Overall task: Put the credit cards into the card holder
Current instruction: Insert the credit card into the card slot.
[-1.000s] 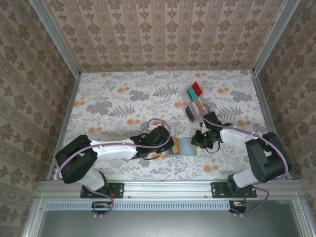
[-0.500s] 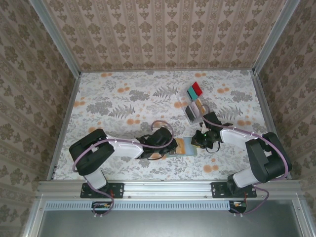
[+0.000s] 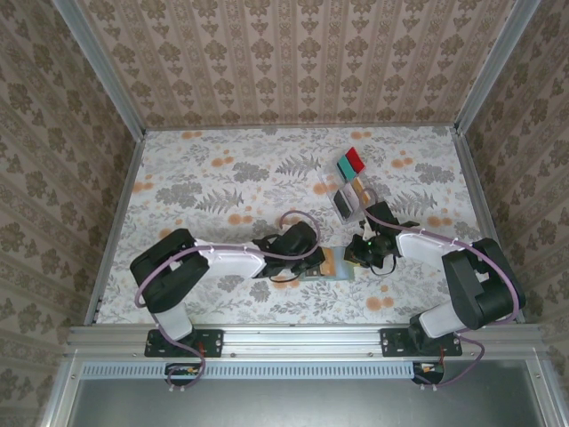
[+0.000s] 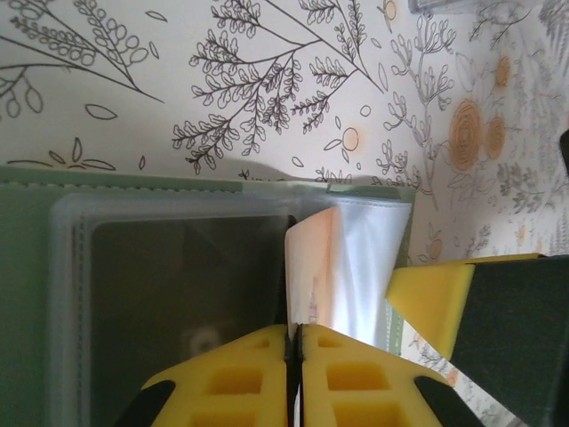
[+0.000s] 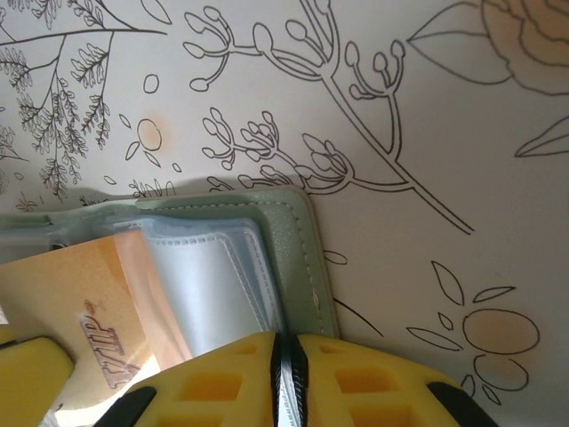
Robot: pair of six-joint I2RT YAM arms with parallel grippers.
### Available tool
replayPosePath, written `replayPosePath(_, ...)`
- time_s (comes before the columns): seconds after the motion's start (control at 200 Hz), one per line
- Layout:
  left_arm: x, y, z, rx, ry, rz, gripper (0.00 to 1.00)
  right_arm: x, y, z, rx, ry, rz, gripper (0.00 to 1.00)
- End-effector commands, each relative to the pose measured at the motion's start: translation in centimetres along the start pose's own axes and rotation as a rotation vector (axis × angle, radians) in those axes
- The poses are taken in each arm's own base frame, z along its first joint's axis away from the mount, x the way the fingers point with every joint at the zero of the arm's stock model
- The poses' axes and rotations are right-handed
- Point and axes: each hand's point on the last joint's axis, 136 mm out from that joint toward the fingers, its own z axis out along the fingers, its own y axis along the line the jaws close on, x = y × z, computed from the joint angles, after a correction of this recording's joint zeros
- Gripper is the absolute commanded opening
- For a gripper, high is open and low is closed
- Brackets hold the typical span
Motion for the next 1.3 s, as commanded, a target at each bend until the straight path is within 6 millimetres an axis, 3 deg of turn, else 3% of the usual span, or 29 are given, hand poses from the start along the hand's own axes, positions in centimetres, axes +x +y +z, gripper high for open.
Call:
replayPosePath(0.0,2.0,1.5,1.1,-0.085,0.065,0.065,0.13,2.0,-4.1,1.7,0.15,0.05,0.027,0.17)
replayPosePath(0.285,1.8,2.8,-0.6,-0.181,0.014,0.107,0.23,2.0,-4.1,1.6,0.15,0.048,0.028,0.17)
replayPosePath(0.415,1.5,2.4,-1.1,-0.19,0.008,0.136,0.24,2.0,-4.1,1.7,0.151,0.049,0.028,0.17)
replayPosePath(0.625,1.7,1.2,0.2,-0.175,0.046,0.169,0.2,2.0,-4.1,1.7,0.149,0.051,0.029,0.17)
replayPosePath(1.05,2.0,1.1,1.8,-0.172,0.073,0.174,0.2,2.1,-4.0,1.7,0.148,0.054,0.027,0.17)
replayPosePath(1.295,2.1,0.0,3.0,-0.138,0.093,0.185,0.21,2.1,-4.1,1.7,0.15,0.054,0.03,0.17)
